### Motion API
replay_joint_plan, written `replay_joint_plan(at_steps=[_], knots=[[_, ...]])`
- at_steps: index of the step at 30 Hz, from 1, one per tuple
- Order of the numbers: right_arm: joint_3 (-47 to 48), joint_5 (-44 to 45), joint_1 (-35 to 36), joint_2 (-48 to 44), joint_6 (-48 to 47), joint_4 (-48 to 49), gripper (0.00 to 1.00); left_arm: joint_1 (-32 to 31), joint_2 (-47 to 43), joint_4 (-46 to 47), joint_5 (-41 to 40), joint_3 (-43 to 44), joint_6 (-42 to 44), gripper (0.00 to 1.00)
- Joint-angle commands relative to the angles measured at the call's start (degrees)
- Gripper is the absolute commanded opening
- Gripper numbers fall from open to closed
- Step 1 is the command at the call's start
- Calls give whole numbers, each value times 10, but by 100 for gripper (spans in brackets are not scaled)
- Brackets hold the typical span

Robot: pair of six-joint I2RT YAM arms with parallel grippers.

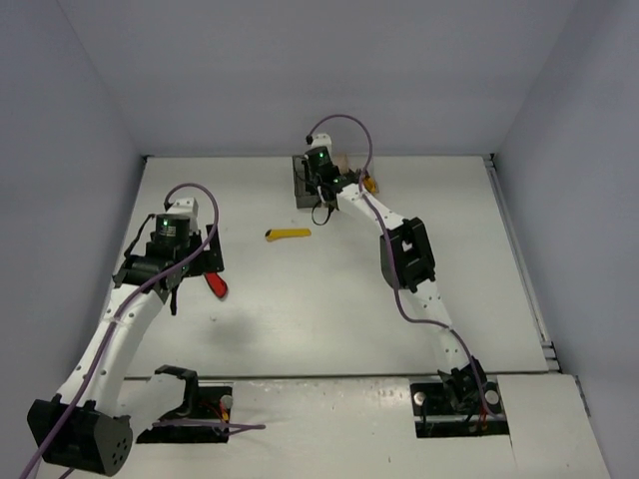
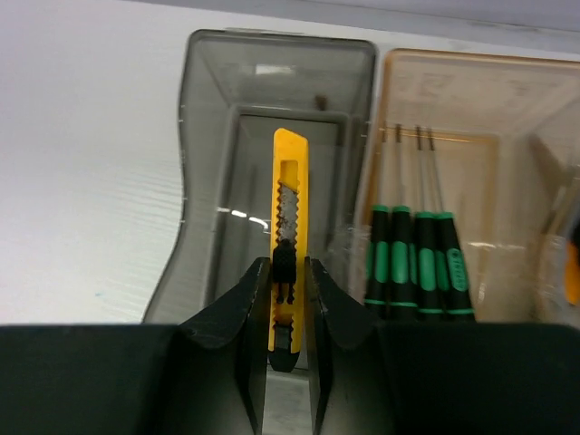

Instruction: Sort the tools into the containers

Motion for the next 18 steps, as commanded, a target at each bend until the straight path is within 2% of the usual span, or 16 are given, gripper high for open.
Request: replay_joint_plan(at_steps=[1, 3, 6, 11, 15, 18], knots=[[34, -40, 4, -32, -18, 65, 23, 2, -9, 47, 31, -3, 26, 81], [17, -43, 4, -48, -20, 68, 34, 2, -9, 55, 34, -6, 33, 81], [-18, -43, 4, -94, -30, 73, 42, -8, -4, 74, 61, -9, 51, 81], [-139, -81, -3, -222, -64, 75, 44, -60, 37, 90, 82, 25, 124, 81], [-285, -109, -18, -378, -72, 75, 45, -138, 119, 87, 49, 107, 227, 81], [-395, -114, -28, -489, -70, 75, 45, -159, 194, 89, 88, 176, 288, 81]])
